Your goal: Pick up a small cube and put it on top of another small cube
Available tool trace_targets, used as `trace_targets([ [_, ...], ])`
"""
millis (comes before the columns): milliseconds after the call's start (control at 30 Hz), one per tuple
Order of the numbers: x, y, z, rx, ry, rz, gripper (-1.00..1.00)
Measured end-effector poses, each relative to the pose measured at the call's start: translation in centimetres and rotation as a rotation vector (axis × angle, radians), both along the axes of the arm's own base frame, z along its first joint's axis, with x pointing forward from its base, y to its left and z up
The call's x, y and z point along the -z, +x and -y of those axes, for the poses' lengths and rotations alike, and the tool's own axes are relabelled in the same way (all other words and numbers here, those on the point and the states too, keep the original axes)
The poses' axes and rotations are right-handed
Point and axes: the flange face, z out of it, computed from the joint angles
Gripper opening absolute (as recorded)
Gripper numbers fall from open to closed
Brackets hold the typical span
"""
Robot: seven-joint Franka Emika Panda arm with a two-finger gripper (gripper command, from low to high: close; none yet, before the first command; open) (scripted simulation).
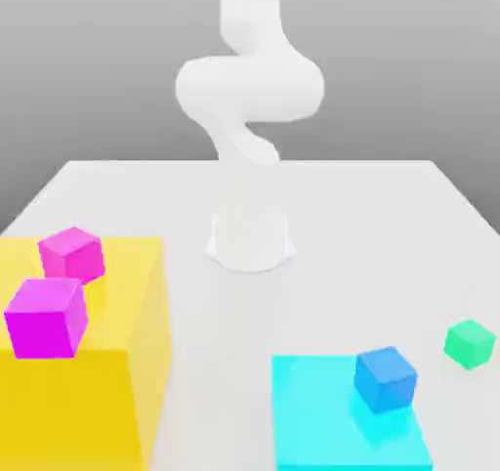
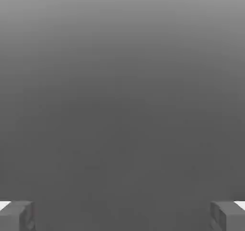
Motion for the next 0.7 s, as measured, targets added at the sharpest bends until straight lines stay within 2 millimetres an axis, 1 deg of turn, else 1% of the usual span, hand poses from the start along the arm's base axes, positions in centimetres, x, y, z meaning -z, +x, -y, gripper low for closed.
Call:
trace_targets([
  [67, 3.7, 2.4, -2.8, -0.016, -0.030, -0.061, 0.00],
  [167, 9.5, 4.8, -6.7, -0.048, -0.069, -0.145, 0.00],
  [267, 15.4, 6.2, -10.6, -0.087, -0.104, -0.226, 0.00],
  [367, 21.5, 6.4, -14.4, -0.134, -0.133, -0.305, 0.00],
  [433, 25.5, 6.0, -16.8, -0.170, -0.148, -0.357, 0.00],
  [533, 31.4, 4.4, -20.3, -0.227, -0.164, -0.435, 0.00],
  [600, 35.1, 2.3, -23.1, -0.285, -0.174, -0.487, 0.00],
  [700, 40.2, -1.0, -26.2, -0.353, -0.178, -0.566, 0.00],
])
